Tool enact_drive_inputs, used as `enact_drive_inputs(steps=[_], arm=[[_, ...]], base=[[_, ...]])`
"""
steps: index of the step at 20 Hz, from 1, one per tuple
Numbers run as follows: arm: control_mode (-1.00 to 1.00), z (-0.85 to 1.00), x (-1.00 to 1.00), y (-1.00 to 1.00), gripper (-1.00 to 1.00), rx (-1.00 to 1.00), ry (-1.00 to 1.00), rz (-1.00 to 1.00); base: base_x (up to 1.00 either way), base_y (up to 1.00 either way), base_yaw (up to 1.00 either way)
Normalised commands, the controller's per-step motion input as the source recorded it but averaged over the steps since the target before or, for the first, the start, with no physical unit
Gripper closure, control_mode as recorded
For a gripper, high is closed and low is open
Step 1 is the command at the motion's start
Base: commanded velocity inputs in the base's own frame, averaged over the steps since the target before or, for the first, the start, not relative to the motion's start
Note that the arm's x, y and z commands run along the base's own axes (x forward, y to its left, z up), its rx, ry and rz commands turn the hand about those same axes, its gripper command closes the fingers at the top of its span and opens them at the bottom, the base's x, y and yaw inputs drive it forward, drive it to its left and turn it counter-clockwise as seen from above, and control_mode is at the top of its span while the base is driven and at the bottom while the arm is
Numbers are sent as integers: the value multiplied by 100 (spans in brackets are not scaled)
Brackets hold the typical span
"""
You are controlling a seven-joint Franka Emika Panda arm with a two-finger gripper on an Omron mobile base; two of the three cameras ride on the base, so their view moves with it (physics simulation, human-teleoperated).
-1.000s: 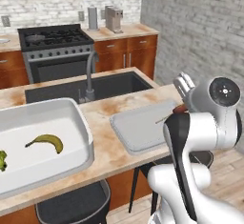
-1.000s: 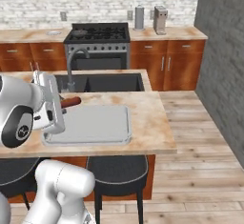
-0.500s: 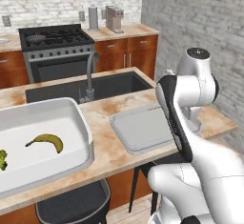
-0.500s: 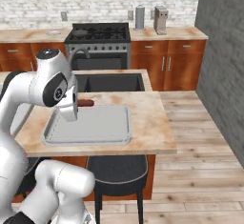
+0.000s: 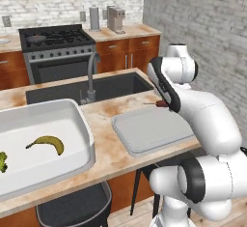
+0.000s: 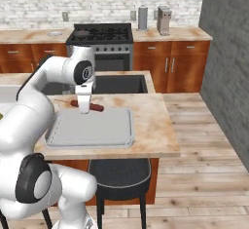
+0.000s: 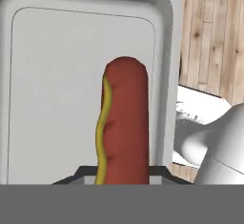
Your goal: Place the cold items (banana and broccoli) from the fridge in one tupperware on the dining counter. Place the warm items (kebab skewer and hot dog) in the stove area in another tupperware.
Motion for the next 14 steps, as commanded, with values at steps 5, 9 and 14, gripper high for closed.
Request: enact_drive_inputs(steps=[5,9,14], arm=[[-100,-63,21,0,100,0,4,0],[-100,-54,14,10,100,0,-1,-17],[-100,-43,13,14,100,0,-1,-36]], base=[[0,0,0],[0,0,0],[0,0,0]])
